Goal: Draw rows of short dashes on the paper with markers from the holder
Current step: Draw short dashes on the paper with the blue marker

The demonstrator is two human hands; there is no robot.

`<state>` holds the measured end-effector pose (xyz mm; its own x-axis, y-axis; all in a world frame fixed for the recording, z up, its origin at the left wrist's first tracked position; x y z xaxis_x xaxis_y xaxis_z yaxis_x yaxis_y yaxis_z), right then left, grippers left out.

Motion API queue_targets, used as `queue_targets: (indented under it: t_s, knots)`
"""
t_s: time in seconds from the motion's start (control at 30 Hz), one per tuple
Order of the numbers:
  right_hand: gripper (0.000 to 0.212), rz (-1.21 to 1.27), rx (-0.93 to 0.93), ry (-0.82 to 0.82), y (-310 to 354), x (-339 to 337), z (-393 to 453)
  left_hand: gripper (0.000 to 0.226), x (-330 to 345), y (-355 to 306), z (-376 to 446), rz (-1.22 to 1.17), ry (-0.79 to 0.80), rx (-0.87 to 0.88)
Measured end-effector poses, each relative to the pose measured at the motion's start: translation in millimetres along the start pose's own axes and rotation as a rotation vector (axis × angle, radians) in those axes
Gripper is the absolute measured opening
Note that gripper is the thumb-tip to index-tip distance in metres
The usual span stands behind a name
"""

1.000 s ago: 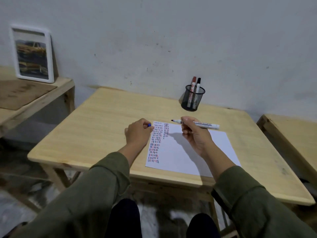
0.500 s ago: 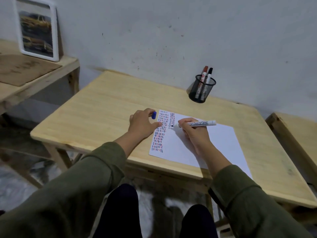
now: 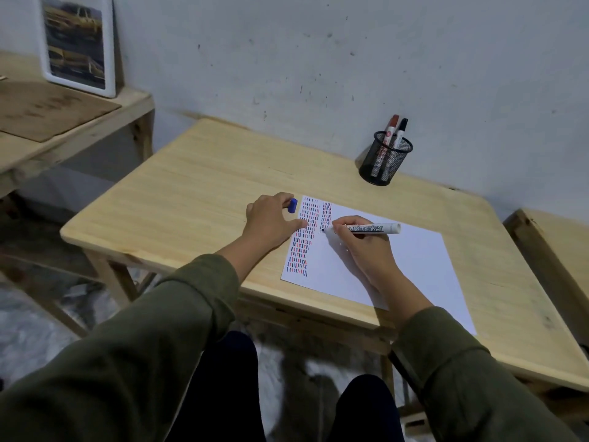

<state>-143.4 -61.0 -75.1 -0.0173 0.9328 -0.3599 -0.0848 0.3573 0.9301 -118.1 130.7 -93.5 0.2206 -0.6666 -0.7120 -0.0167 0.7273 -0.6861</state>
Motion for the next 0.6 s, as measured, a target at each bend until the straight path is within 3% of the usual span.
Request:
queue_targets:
  t_s: [0.6]
  knots:
    - [0.009, 0.013, 0.032, 0.000, -3.4, -0.6, -0.4, 0.064, -0.1, -0.1, -0.4, -0.003, -0.001, 0.004]
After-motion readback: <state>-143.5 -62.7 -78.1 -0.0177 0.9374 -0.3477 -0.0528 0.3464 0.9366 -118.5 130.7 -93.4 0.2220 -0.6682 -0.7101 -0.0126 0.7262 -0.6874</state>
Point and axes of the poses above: each hand's wrist, its own z-axis towards the middle knuckle, its own x-axis out of the palm, y = z × x, the point moved 7 cm from there along z, towards the middle knuckle
